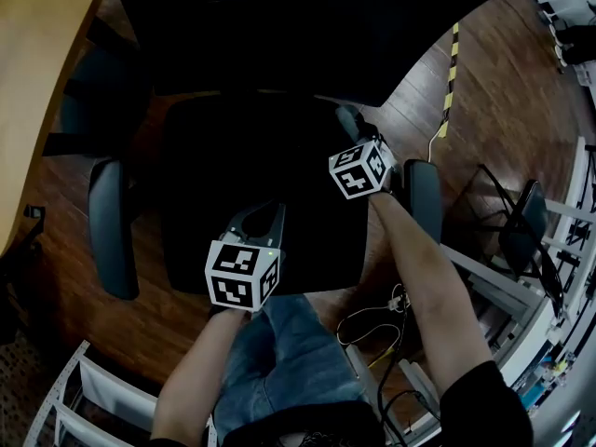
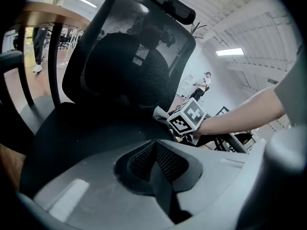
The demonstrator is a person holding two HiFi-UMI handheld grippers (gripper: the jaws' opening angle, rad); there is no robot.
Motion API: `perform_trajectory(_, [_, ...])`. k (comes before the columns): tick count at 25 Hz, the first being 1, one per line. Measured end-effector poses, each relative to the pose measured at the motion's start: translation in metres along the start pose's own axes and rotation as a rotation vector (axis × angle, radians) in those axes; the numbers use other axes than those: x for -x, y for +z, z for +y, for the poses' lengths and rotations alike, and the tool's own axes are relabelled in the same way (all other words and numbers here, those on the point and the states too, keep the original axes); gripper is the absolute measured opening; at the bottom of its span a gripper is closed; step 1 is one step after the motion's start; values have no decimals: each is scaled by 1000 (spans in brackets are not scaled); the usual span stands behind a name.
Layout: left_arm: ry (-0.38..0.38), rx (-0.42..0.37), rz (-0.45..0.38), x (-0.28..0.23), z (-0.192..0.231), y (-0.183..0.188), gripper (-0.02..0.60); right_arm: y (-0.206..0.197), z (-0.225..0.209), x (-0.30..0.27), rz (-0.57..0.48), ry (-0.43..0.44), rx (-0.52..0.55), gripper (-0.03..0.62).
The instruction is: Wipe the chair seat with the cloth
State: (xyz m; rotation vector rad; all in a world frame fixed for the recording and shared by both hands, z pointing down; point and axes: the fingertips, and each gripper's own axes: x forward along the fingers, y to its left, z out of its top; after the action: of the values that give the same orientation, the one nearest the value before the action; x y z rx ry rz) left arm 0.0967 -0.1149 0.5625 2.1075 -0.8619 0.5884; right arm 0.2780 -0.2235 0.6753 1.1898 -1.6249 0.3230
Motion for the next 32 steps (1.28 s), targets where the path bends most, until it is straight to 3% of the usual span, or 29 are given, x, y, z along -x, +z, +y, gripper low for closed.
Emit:
perform_trajectory(13, [-14, -8, 19, 0, -7, -12, 3, -13, 21, 12, -6, 18, -31, 12])
perform_trajectory(32, [-53, -102, 22, 64, -39, -77, 3, -88, 128, 104, -52, -6, -88, 12])
